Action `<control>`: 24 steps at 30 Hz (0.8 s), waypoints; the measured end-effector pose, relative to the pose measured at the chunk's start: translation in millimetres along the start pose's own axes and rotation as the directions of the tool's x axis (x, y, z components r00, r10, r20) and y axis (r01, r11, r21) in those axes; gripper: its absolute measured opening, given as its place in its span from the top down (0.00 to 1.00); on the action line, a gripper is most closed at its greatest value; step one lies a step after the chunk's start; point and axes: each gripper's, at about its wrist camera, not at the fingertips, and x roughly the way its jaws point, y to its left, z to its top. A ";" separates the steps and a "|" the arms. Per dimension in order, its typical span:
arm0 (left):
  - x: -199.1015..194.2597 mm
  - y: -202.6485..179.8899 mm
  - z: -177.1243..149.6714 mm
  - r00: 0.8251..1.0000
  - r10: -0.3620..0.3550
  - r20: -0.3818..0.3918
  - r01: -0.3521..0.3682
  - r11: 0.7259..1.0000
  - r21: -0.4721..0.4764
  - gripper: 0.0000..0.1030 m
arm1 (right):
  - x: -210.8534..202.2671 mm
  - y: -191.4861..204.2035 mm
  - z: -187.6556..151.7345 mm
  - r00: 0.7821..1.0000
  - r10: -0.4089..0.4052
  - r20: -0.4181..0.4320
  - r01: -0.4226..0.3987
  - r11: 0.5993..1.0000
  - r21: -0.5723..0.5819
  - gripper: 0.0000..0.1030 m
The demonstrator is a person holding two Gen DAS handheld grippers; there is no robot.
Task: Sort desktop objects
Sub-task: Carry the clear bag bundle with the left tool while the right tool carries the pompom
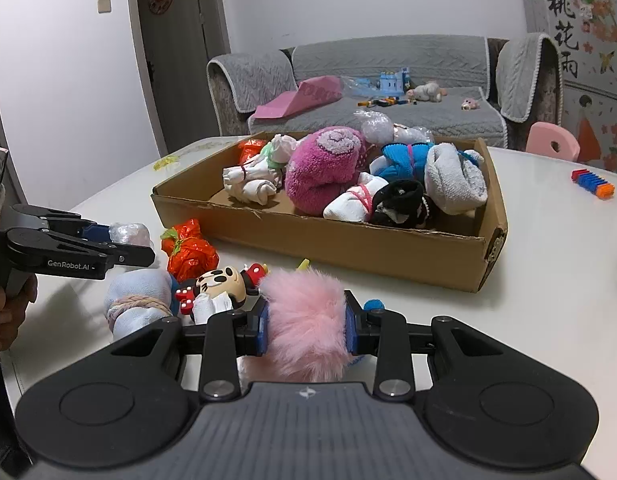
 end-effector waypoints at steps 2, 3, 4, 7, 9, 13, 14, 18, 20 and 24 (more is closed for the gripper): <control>-4.6 4.3 2.5 1.000 0.001 0.013 0.000 1.000 -0.020 0.47 | -4.7 0.0 1.4 1.000 -0.001 0.021 0.001 1.000 0.003 0.72; -6.9 5.7 3.8 1.000 0.002 0.019 -0.002 1.000 -0.024 0.47 | -8.1 -1.0 2.6 0.999 0.008 0.034 -0.008 1.000 0.011 0.72; -10.5 7.1 5.5 1.000 0.005 0.027 -0.004 1.000 -0.025 0.47 | -12.1 -1.9 4.4 0.999 0.014 0.047 -0.014 1.000 0.018 0.72; -22.1 8.5 11.8 0.999 0.009 0.048 -0.008 1.000 -0.013 0.47 | -22.2 -4.3 10.6 0.996 0.029 0.080 -0.032 0.999 0.037 0.72; -29.2 8.7 16.1 0.998 0.013 0.061 -0.013 1.000 -0.002 0.47 | -28.2 -5.6 14.8 0.995 0.029 0.099 -0.033 0.999 0.041 0.72; -44.8 12.6 28.4 0.996 0.013 0.083 -0.013 1.000 -0.006 0.47 | -37.8 -8.5 25.8 0.992 0.027 0.127 -0.034 0.998 0.048 0.72; -48.1 13.3 32.0 0.996 0.015 0.089 -0.015 1.000 -0.006 0.47 | -41.6 -9.4 29.7 0.990 0.027 0.137 -0.034 0.998 0.050 0.72; -58.2 14.1 47.4 0.993 0.024 0.116 -0.026 1.000 0.008 0.47 | -55.3 -11.9 47.0 0.984 0.025 0.175 -0.033 0.998 0.046 0.72; -62.8 14.0 56.6 0.992 0.021 0.128 -0.024 1.000 0.016 0.47 | -61.3 -14.1 57.0 0.980 0.019 0.196 -0.028 0.999 0.041 0.72; -69.4 13.4 78.9 0.988 0.020 0.156 -0.025 0.999 0.031 0.47 | -68.2 -23.6 79.5 0.972 0.017 0.236 -0.029 0.999 0.046 0.72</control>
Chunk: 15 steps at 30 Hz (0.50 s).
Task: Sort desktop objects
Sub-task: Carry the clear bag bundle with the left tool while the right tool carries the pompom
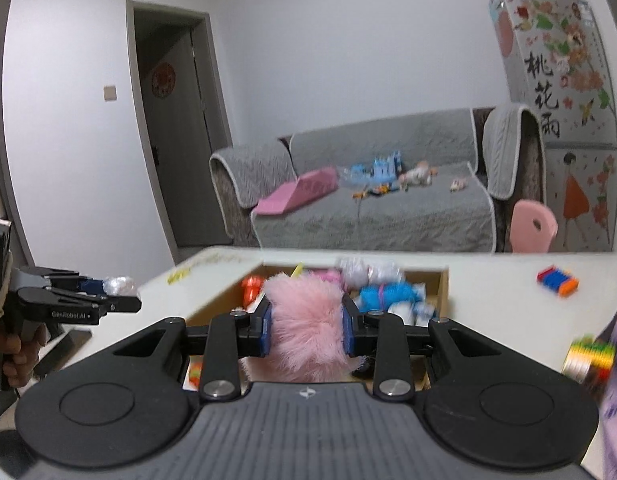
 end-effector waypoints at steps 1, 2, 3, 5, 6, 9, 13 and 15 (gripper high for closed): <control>-0.2 0.7 6.1 1.000 -0.008 0.006 0.008 1.000 -0.005 0.47 | 1.5 -1.4 4.9 1.000 -0.001 0.008 0.002 1.000 -0.002 0.72; 0.2 1.0 13.1 1.000 -0.015 0.012 0.015 1.000 -0.010 0.47 | 2.9 -3.4 11.5 1.000 -0.001 0.017 0.001 1.000 -0.004 0.72; 1.0 0.5 20.4 1.000 -0.020 0.019 0.020 1.000 -0.009 0.47 | 5.2 -4.6 16.9 1.000 -0.001 0.024 0.001 1.000 -0.008 0.72; 4.5 -1.1 33.7 0.999 -0.026 0.032 0.026 1.000 -0.004 0.47 | 11.6 -6.8 28.4 0.999 0.001 0.037 0.000 1.000 -0.017 0.72; 7.6 -1.7 40.7 0.999 -0.033 0.035 0.033 0.999 -0.004 0.47 | 15.0 -7.4 33.5 0.999 0.003 0.041 -0.002 1.000 -0.021 0.72; 19.9 -6.7 60.0 0.998 -0.047 0.038 0.047 0.999 0.005 0.47 | 26.9 -8.5 46.9 0.999 0.017 0.051 -0.016 0.999 -0.028 0.72; 39.7 -19.5 77.0 0.998 -0.057 0.035 0.056 0.998 0.029 0.47 | 44.4 -11.3 55.3 0.998 0.025 0.052 -0.023 0.999 -0.035 0.72; 49.4 -25.3 80.6 0.998 -0.064 0.029 0.063 0.998 0.032 0.47 | 58.0 -15.4 57.6 0.999 0.023 0.039 -0.022 0.999 -0.026 0.72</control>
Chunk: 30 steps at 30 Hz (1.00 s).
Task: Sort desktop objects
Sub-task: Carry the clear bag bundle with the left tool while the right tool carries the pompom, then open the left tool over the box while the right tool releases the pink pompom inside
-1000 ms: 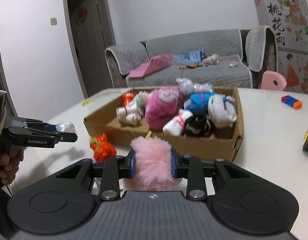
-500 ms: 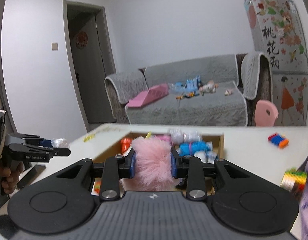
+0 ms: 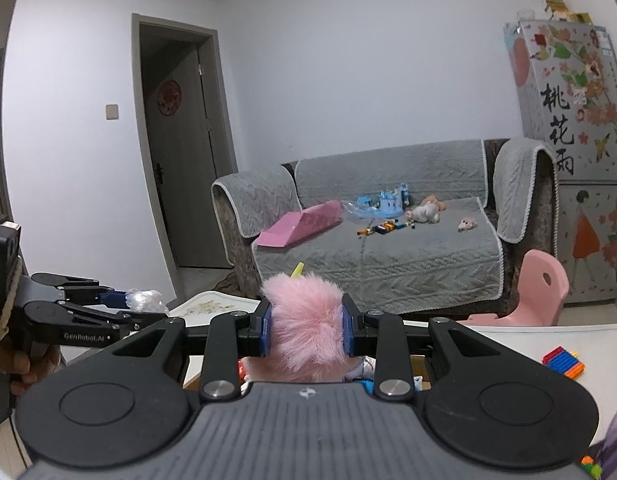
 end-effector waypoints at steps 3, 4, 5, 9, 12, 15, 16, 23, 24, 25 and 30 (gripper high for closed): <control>15.4 -6.7 -1.6 1.000 -0.017 -0.012 0.017 1.000 -0.005 0.47 | 18.4 -6.0 -2.8 0.999 -0.007 -0.032 0.007 1.000 -0.001 0.72; 22.0 -9.7 -3.3 1.000 -0.022 -0.020 0.022 1.000 -0.002 0.47 | 24.6 -7.8 -5.2 0.999 -0.008 -0.043 0.008 1.000 -0.002 0.72; 26.7 -11.2 -5.2 0.999 -0.026 -0.027 0.026 1.000 0.000 0.47 | 26.9 -8.6 -7.4 0.999 -0.008 -0.053 0.008 1.000 -0.004 0.72; 49.4 -16.6 -13.9 0.997 -0.049 -0.063 0.049 0.999 -0.005 0.47 | 39.1 -12.9 -15.8 0.996 -0.013 -0.094 0.013 1.000 -0.002 0.72; 67.5 -20.9 -22.4 0.993 -0.068 -0.096 0.068 0.998 -0.005 0.47 | 48.5 -16.2 -21.2 0.992 -0.021 -0.125 0.021 1.000 -0.001 0.72; 83.9 -25.9 -32.6 0.987 -0.093 -0.131 0.093 0.996 -0.005 0.47 | 55.7 -18.3 -27.3 0.988 -0.032 -0.151 0.033 0.999 0.003 0.72; 88.8 -27.0 -36.4 0.985 -0.097 -0.140 0.098 0.995 -0.003 0.47 | 59.1 -20.3 -30.0 0.986 -0.036 -0.161 0.037 0.999 0.002 0.72; 116.8 -24.6 -60.8 0.973 -0.111 -0.202 0.111 0.994 -0.011 0.46 | 82.3 -22.8 -50.8 0.972 -0.059 -0.228 0.057 0.998 -0.015 0.72; 118.6 -23.2 -63.8 0.972 -0.114 -0.206 0.115 0.993 -0.010 0.46 | 86.3 -23.1 -53.9 0.969 -0.063 -0.238 0.059 0.998 -0.021 0.72; 119.4 -22.9 -65.9 0.972 -0.116 -0.206 0.116 0.993 -0.009 0.46 | 90.6 -23.3 -57.3 0.966 -0.068 -0.249 0.063 0.998 -0.029 0.72; 117.7 -21.4 -71.7 0.973 -0.112 -0.200 0.116 0.993 0.009 0.37 | 102.7 -17.1 -71.4 0.952 -0.096 -0.290 0.073 0.993 -0.090 0.71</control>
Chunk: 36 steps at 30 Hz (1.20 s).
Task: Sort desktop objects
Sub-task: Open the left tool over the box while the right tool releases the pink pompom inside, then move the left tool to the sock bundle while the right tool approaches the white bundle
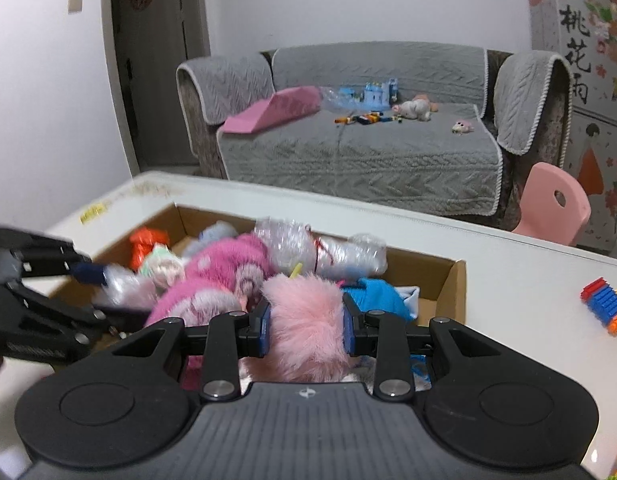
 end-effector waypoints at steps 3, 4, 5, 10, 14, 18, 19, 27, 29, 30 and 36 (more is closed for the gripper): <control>-1.9 -1.9 -4.2 0.999 0.032 0.002 -0.032 0.999 0.011 0.15 | -0.9 6.8 -0.3 1.000 -0.015 0.005 0.015 0.999 -0.046 0.64; -4.2 -2.4 -5.4 0.999 0.034 0.004 -0.034 0.999 0.013 0.15 | -3.7 10.7 -1.0 1.000 -0.022 0.015 0.023 0.998 -0.064 0.61; -8.1 -2.1 -6.6 0.999 0.033 0.006 -0.033 0.999 0.012 0.14 | -7.2 12.3 -0.7 1.000 -0.023 0.021 0.025 0.997 -0.075 0.54; -44.5 -0.4 -15.1 0.995 0.065 0.072 -0.066 0.998 0.007 0.06 | -48.4 17.4 2.1 0.993 -0.020 0.114 0.029 0.996 -0.081 0.38; -91.0 0.8 -31.3 0.987 0.067 0.147 -0.064 0.998 -0.022 0.01 | -91.9 19.6 -3.2 0.984 -0.001 0.176 0.013 0.997 -0.070 0.29; -132.6 -11.4 -60.0 0.986 0.018 0.166 -0.014 1.000 -0.028 0.00 | -136.8 34.5 -35.4 0.981 0.055 0.185 -0.038 0.995 -0.094 0.24; -140.5 -16.5 -69.1 0.986 0.002 0.169 0.003 1.000 -0.030 0.00 | -143.9 38.4 -44.8 0.980 0.078 0.182 -0.061 0.994 -0.094 0.23; -155.1 -69.6 -112.7 0.990 -0.068 0.121 0.058 0.995 0.084 0.00 | -157.4 66.5 -104.5 0.979 0.188 0.082 -0.177 0.976 -0.129 0.22; -148.8 -77.5 -114.9 0.991 -0.085 0.099 0.075 0.992 0.100 0.00 | -154.2 67.4 -109.6 0.978 0.197 0.070 -0.189 0.975 -0.116 0.22; -145.1 -80.3 -118.3 0.992 -0.094 0.087 0.085 0.991 0.105 0.00 | -152.2 68.7 -111.4 0.978 0.199 0.065 -0.191 0.975 -0.114 0.22; -112.4 -87.3 -122.9 0.995 -0.098 0.009 0.096 0.992 0.087 0.00 | -140.9 69.0 -115.1 0.981 0.192 0.029 -0.187 0.974 -0.129 0.22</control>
